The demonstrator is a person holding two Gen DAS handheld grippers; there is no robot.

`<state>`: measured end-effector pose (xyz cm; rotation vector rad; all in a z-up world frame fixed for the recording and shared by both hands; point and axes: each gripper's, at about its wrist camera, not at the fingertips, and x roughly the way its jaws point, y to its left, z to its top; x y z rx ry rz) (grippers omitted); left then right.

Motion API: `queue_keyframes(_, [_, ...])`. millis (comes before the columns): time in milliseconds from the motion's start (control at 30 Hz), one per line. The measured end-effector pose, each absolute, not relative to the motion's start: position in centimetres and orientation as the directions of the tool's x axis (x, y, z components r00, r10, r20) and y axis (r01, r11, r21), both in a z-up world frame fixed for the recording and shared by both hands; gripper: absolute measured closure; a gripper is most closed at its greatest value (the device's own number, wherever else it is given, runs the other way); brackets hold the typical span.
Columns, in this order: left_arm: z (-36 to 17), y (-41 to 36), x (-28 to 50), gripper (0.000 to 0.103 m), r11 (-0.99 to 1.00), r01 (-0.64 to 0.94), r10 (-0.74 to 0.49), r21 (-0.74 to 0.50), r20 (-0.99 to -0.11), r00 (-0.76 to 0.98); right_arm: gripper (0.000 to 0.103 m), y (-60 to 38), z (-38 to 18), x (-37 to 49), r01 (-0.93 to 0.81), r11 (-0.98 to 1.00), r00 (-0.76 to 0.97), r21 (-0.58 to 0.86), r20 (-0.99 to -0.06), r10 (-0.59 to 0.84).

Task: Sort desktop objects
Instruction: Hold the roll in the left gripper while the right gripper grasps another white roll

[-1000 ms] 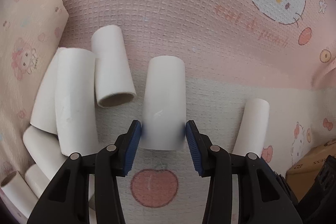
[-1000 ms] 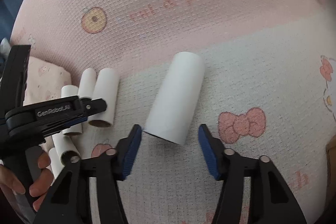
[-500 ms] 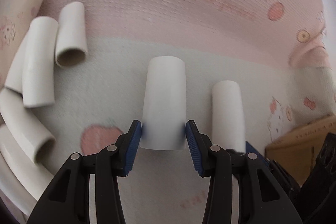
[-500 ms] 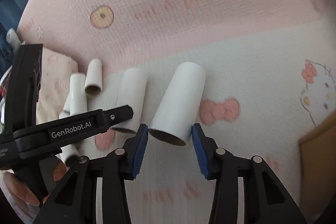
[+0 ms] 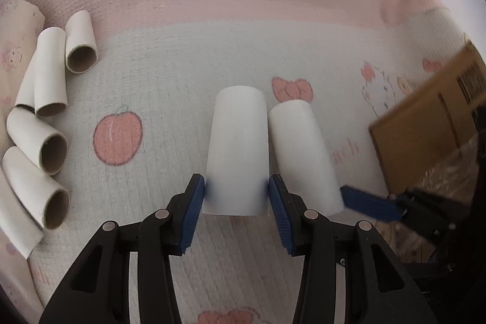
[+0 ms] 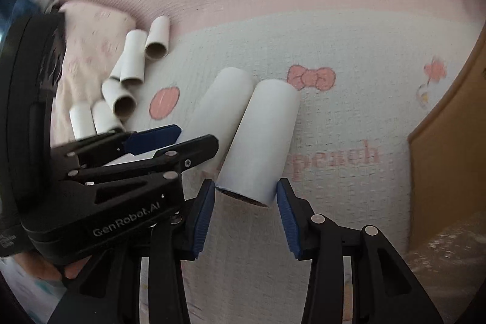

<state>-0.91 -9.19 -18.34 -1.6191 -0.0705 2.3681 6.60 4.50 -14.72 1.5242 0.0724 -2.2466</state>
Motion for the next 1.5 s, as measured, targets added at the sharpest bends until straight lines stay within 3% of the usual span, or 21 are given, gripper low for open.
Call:
queue_keyframes(133, [-18.0,-9.4,0.1,0.055,-0.966,-0.192,0.230,-0.174,-0.915,-0.332,0.065,5.2,-14.8,7.4,0.390,-0.903,-0.278,0.182,-0.911,-0.303])
queue_keyframes(233, [-18.0,-9.4,0.7,0.055,-0.965,-0.232,0.201,-0.125,-0.920,-0.337,0.071,5.6,-15.5,7.5,0.383,-0.910,-0.252,0.157,-0.930,-0.266])
queue_keyframes(433, [-18.4,-9.7,1.4,0.056,-0.964,-0.244,0.178,-0.102,-0.934,-0.310,0.071,5.7,-15.0,7.0,0.353,-0.918,-0.247,0.178,-0.929,-0.275])
queue_keyframes(500, [-18.4,-9.7,1.3,0.055,-0.962,-0.252,0.180,-0.104,-0.937,-0.298,0.068,5.6,-14.9,6.6,0.336,-0.925,-0.252,0.180,-0.929,-0.272])
queue_keyframes(567, [-18.4,-9.7,0.8,0.052,-0.962,-0.253,0.178,-0.103,-0.939,-0.295,0.052,5.6,-15.1,6.0,0.305,-0.935,-0.253,0.181,-0.931,-0.263])
queue_keyframes(600, [-18.4,-9.8,0.5,0.051,-0.960,-0.255,0.189,-0.114,-0.937,-0.294,0.052,5.8,-15.3,5.7,0.281,-0.944,-0.262,0.174,-0.932,-0.250])
queue_keyframes(1067, [-20.3,-10.8,-2.9,0.052,-0.950,-0.213,0.279,-0.227,-0.923,-0.264,0.052,5.6,-16.7,2.8,0.225,-0.958,-0.267,0.177,-0.934,-0.235])
queue_keyframes(1333, [-20.5,-11.3,-2.6,0.053,-0.955,-0.187,0.279,-0.232,-0.915,-0.290,0.052,5.1,-17.7,2.2,0.255,-0.959,-0.254,0.127,-0.948,-0.193])
queue_keyframes(1500, [-20.4,-11.2,-2.1,0.053,-0.964,-0.163,0.253,-0.211,-0.917,-0.308,0.062,4.3,-17.9,2.8,0.325,-0.944,-0.257,0.050,-0.956,-0.139])
